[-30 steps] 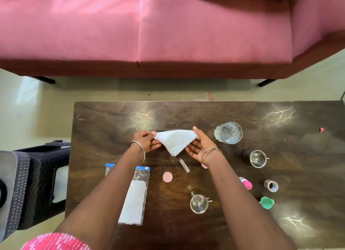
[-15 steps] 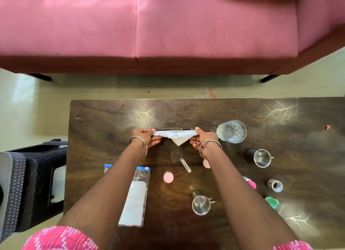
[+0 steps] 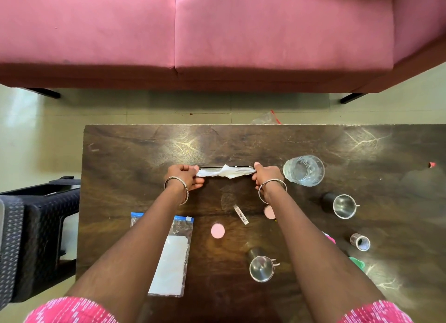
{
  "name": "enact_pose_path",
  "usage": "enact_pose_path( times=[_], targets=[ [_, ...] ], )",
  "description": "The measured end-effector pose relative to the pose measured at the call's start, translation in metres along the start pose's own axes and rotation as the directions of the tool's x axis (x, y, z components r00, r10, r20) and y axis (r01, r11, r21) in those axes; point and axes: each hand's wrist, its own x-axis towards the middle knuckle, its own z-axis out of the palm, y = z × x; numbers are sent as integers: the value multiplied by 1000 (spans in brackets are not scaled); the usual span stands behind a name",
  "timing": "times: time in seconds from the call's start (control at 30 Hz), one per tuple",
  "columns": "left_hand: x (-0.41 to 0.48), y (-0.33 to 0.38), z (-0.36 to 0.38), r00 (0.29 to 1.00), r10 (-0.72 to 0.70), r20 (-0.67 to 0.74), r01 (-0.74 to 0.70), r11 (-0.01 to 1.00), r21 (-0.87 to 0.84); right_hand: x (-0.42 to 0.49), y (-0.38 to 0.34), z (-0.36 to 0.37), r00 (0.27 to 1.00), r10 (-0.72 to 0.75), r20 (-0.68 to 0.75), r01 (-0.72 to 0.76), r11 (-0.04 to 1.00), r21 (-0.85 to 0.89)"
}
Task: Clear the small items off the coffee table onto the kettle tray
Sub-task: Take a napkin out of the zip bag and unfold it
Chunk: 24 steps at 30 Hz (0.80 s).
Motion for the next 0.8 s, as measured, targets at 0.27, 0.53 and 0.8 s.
enact_pose_path(
  times=[0.27, 0.53, 0.8],
  targets=[
    [10, -5, -4, 999, 34, -20, -33, 999, 36, 5, -2, 1, 998, 47, 51, -50, 996, 70],
    [6, -17, -17, 965, 196, -174, -171, 973, 153, -8, 6, -3, 994, -8, -112, 5, 1000, -28],
    [-12, -32, -19, 941, 326, -88, -296, 922, 249, -32, 13, 2, 992, -108, -64, 115, 985, 125]
  ],
)
